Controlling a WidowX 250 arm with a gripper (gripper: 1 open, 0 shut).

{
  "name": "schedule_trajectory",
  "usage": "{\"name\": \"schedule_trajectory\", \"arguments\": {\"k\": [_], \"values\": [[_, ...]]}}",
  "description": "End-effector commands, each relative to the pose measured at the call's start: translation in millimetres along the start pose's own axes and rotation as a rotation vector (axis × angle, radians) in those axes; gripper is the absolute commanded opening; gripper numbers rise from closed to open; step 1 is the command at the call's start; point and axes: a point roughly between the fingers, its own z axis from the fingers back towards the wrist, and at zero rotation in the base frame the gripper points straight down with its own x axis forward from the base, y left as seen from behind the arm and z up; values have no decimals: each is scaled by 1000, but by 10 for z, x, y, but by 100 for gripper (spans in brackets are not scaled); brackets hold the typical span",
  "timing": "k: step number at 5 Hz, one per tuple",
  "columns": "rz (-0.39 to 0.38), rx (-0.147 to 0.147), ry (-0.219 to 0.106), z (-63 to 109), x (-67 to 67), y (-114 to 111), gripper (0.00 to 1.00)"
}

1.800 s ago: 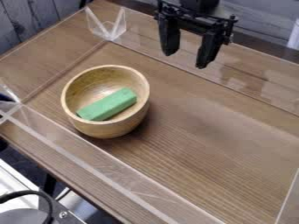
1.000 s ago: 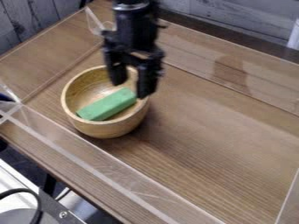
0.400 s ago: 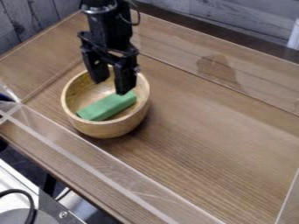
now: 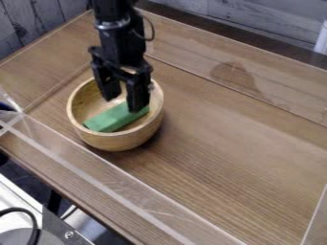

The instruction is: Remove the green block from inside the brown bowl and put it on the table

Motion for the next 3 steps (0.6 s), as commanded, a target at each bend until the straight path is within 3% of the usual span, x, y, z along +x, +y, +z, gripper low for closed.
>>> {"name": "schedule_trajectory", "arguments": {"k": [1,2,3], "values": [[81,-9,-39,154,20,35,100],[125,-22,-43,215,18,46,100],[108,-4,-56,314,95,-46,100]]}}
